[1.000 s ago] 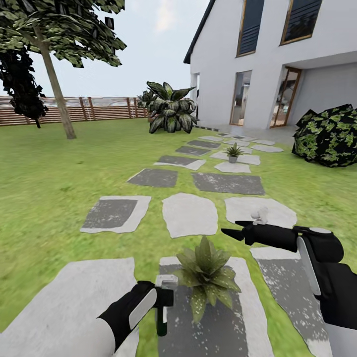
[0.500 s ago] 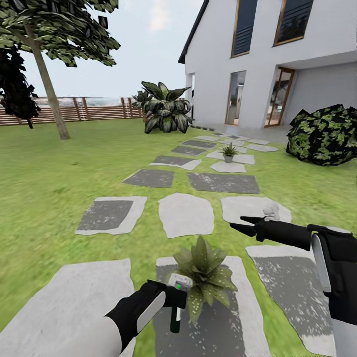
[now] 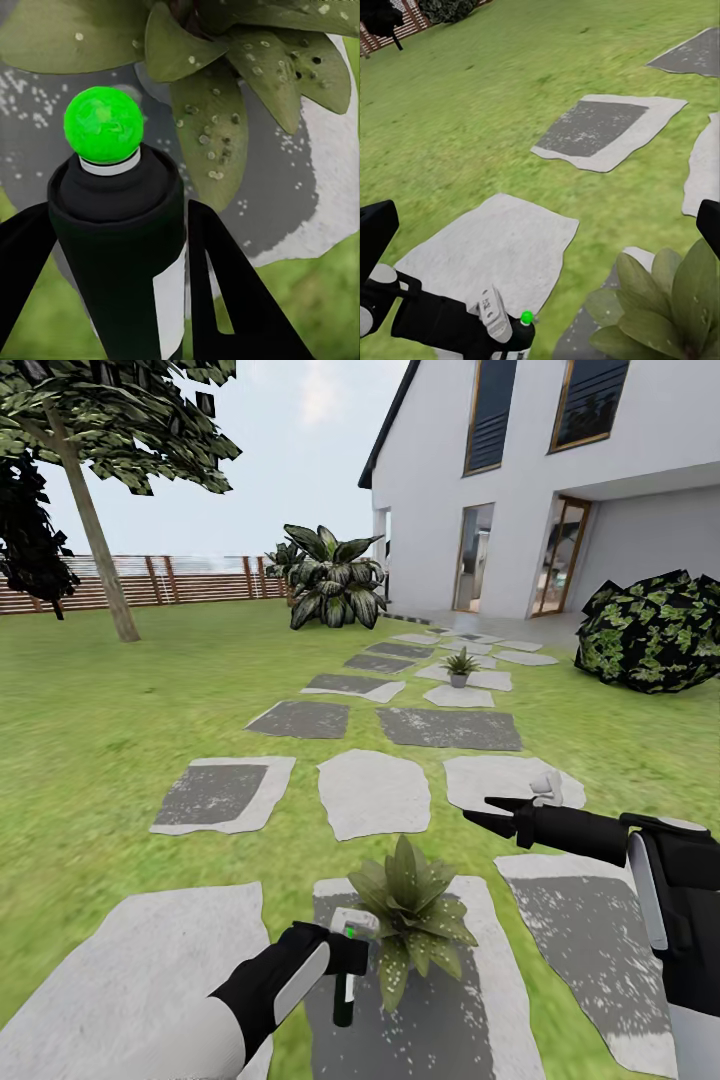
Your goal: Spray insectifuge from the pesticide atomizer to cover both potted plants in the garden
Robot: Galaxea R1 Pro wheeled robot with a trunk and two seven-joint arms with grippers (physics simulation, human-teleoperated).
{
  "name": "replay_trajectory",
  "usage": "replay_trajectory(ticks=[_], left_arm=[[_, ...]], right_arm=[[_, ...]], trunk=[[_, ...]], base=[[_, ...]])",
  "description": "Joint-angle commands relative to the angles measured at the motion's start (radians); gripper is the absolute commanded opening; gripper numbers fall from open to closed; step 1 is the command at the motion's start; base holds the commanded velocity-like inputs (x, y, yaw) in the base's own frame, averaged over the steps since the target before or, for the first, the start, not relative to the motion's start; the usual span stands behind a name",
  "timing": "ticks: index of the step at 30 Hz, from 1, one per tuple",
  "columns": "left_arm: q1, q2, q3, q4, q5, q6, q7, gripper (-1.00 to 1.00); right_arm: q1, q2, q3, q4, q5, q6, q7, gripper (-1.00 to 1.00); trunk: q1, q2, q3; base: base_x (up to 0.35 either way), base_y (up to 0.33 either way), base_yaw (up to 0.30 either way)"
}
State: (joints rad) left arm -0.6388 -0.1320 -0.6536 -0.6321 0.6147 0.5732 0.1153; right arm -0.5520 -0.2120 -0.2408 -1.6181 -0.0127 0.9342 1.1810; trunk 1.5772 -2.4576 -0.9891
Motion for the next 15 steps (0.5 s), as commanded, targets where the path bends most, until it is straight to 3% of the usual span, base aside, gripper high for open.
replay_trajectory(ticks=[1, 9, 15], left_arm=[[-0.001, 0.0, -0.003, -0.002, 0.011, 0.003, 0.011, -1.0], [-0.001, -0.002, 0.001, 0.001, 0.016, 0.009, 0.006, -1.0], [-0.005, -0.008, 0.069, 0.004, 0.017, 0.128, -0.004, -1.0]], right_arm=[[-0.001, 0.0, 0.0, 0.0, -0.001, 0.008, 0.003, 1.0], [0.0, 0.0, 0.0, 0.0, -0.001, 0.008, 0.003, 1.0], [0.0, 0.0, 0.0, 0.0, -0.001, 0.009, 0.003, 1.0]], trunk=[[0.0, 0.0, -0.001], [0.0, 0.0, -0.001], [0.0, 0.0, -0.001]], base=[[0.0, 0.0, 0.0], [0.0, 0.0, 0.0], [0.0, 0.0, 0.0]])
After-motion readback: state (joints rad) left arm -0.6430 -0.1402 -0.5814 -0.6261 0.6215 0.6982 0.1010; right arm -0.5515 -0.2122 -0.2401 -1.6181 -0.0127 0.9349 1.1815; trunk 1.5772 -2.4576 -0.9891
